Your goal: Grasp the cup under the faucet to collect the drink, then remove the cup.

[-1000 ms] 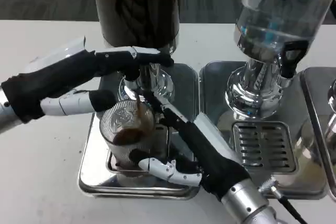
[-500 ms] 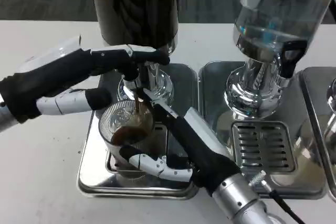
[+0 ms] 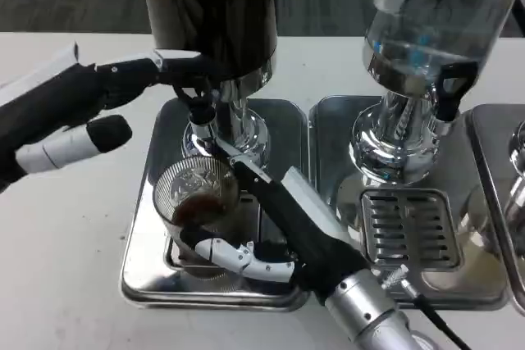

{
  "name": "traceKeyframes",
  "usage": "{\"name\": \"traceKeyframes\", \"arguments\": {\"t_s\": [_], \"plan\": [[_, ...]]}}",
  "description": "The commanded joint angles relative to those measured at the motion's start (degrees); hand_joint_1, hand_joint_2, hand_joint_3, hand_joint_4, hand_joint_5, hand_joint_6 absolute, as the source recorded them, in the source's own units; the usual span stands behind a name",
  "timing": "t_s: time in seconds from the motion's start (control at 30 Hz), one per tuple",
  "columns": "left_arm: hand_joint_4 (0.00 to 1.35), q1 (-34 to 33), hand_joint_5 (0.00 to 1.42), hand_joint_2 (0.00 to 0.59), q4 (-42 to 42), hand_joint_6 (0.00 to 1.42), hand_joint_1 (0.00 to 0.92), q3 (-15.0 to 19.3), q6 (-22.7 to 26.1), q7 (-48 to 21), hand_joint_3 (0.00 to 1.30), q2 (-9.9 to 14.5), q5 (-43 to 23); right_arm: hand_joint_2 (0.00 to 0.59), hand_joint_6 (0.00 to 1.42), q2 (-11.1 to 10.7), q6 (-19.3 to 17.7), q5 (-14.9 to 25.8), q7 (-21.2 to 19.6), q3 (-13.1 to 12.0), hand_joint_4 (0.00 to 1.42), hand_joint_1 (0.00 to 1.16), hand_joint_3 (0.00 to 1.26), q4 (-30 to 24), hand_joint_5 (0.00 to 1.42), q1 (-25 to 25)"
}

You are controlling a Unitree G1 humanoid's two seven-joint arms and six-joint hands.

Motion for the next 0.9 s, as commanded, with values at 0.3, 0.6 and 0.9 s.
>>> {"name": "traceKeyframes", "arguments": {"t_s": [0.3,0.6,0.9], "plan": [[0.16,2.67,0.13,0.059,3.17,0.14,0.000,6.29,0.88,1.61,0.26,2.30,-0.74,0.230,0.15,0.46,-1.21,0.46,0.54,0.47,0.07,0.54,0.08,1.60,0.10,-1.76],[0.18,6.81,0.14,0.064,5.94,0.14,0.000,9.83,0.08,3.31,0.27,2.99,-0.33,0.230,0.13,0.40,-1.03,0.89,1.46,0.46,0.05,0.53,0.06,2.15,0.08,-2.13],[0.19,10.86,0.14,0.066,6.70,0.14,0.000,11.45,-0.64,4.65,0.27,3.01,0.38,0.226,0.13,0.82,-1.06,1.04,0.82,-0.02,0.02,0.53,0.01,2.69,0.06,-1.76]]}}
